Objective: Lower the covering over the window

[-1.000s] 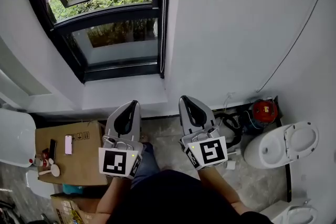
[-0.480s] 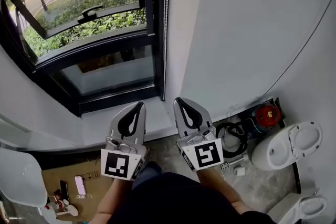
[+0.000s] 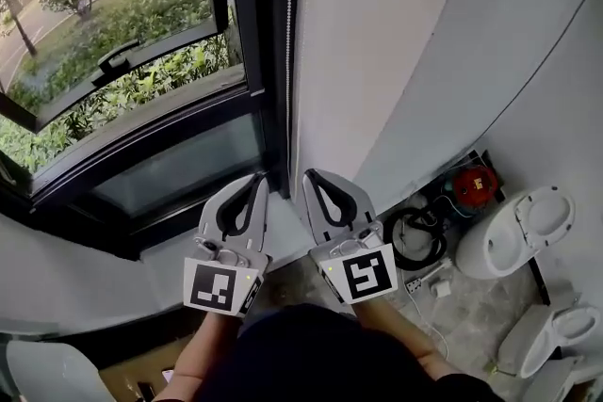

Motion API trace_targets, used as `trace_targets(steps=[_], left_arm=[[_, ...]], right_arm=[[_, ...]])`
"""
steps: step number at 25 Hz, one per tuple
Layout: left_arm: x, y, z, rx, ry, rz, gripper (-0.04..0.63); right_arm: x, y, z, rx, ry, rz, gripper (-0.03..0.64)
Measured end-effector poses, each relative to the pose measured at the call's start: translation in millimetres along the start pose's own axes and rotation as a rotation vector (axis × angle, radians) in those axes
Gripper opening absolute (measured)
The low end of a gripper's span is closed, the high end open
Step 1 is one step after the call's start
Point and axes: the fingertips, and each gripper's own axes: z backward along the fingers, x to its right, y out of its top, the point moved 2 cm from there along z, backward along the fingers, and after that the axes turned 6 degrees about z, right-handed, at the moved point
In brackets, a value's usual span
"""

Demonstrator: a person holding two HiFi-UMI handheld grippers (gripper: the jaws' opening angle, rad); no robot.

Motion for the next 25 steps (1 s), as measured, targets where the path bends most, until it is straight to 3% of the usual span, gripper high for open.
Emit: trace_targets(steps=[8, 19, 25], left_arm=[[-26.8, -19.6, -49.1, -0.02, -0.108, 0.046, 0.006], [-53.8, -21.9, -106.2, -0.063, -0.17, 0.041, 0.009], [-67.3, -23.7, -135.0, -0.089, -0.17, 0.04, 0.118]], right_arm=[[6.8, -10.2, -34.6, -0.025, -0.083, 0.025, 0.012], [22.0, -2.9, -70.5, -0.028, -0.13, 0.037, 0.012], [25.8, 1.6, -78.0, -0.016, -0.136, 0.045, 0.012]])
